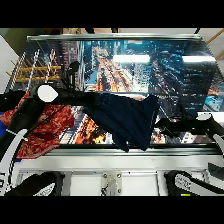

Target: Fold the clothes and pants, and hang the long-sleeved shirts on hangers.

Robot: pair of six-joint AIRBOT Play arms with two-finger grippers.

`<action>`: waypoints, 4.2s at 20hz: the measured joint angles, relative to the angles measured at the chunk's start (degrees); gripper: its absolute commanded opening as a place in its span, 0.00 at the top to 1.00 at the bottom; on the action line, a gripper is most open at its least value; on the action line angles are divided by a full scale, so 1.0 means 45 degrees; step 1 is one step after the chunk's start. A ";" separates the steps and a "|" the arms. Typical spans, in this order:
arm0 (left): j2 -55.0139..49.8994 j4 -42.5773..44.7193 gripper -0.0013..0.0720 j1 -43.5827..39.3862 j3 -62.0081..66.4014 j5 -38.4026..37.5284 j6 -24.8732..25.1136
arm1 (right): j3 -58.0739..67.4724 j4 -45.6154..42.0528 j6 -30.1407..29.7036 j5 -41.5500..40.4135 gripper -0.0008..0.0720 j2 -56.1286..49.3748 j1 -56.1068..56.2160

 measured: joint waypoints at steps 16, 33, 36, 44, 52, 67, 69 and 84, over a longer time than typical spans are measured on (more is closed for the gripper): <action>-0.0355 -0.0049 0.94 -0.0476 0.0010 -0.0010 -0.0034 | 0.0680 0.4804 -0.1817 -0.3628 0.96 -0.1073 0.5775; -0.0355 -0.0044 0.94 -0.0476 0.0010 -0.0384 -0.0389 | 0.9141 -0.4993 0.3628 -0.3517 0.96 -0.0971 -0.3186; -0.0355 -0.0044 0.94 -0.0476 0.0010 -0.0384 -0.0486 | 0.8587 -0.7388 0.5639 -0.2754 0.96 -0.0534 -0.4313; -0.0355 -0.0044 0.94 -0.0476 0.0010 -0.0384 -0.0529 | 0.3832 -1.0545 0.8184 -0.1200 0.96 0.1889 -0.4449; -0.0355 -0.0034 0.94 -0.0476 0.0010 -0.0583 -0.0520 | 0.2458 -1.0953 0.7776 -0.0447 0.02 0.2890 -0.3687; -0.0350 -0.0034 0.94 -0.0476 0.0010 -0.0665 -0.0495 | 0.5542 -0.5027 0.3517 0.0107 0.02 0.5824 0.3512; -0.0355 -0.0039 0.94 -0.0476 0.0010 -0.0661 -0.0500 | 0.5542 -0.4571 0.3128 0.0068 0.02 0.5464 0.4998; -0.0355 -0.0044 0.94 -0.0476 0.0010 -0.0636 -0.0515 | 0.5542 -0.3876 0.2662 0.0107 0.96 0.4760 0.7150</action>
